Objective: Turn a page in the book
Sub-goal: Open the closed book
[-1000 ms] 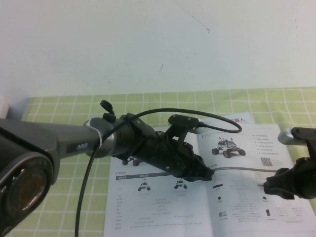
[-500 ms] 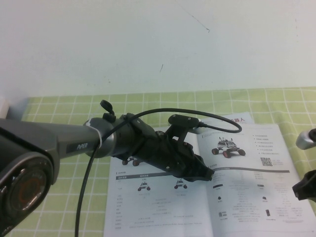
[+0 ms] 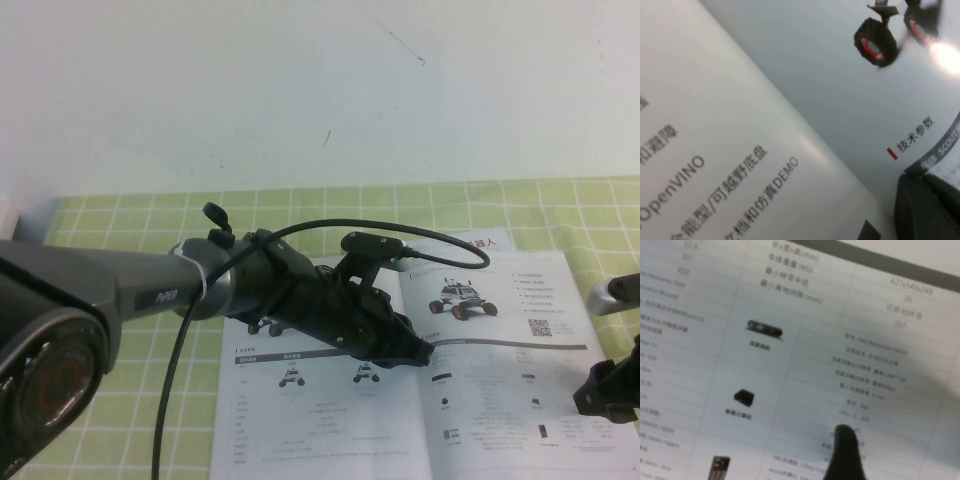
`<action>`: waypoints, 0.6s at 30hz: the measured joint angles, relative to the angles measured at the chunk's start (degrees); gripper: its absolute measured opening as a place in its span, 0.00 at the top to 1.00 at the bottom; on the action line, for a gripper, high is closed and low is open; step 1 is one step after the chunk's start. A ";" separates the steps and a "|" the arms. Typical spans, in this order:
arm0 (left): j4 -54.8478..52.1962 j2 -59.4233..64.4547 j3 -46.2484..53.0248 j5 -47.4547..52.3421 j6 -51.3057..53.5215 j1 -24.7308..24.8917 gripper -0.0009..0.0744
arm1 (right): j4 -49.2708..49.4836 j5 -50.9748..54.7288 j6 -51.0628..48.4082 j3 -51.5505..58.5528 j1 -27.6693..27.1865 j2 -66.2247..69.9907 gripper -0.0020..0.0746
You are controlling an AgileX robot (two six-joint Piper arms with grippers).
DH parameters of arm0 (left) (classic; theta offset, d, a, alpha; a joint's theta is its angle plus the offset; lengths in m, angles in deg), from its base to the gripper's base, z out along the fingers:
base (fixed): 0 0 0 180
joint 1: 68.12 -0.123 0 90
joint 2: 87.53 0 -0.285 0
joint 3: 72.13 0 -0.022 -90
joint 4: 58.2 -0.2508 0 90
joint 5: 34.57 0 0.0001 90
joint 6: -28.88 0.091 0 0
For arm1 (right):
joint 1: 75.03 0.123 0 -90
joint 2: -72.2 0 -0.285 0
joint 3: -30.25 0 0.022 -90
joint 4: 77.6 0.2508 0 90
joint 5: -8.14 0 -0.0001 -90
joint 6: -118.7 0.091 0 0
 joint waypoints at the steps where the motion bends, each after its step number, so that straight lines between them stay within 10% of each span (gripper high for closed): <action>1: 0.00 0.00 0.00 0.00 0.00 0.00 0.99 | 0.32 0.12 0.03 -0.38 0.00 0.34 0.33; 18: 0.00 0.00 0.00 0.00 0.00 0.00 0.99 | 5.27 4.35 0.26 -4.48 0.00 1.65 0.52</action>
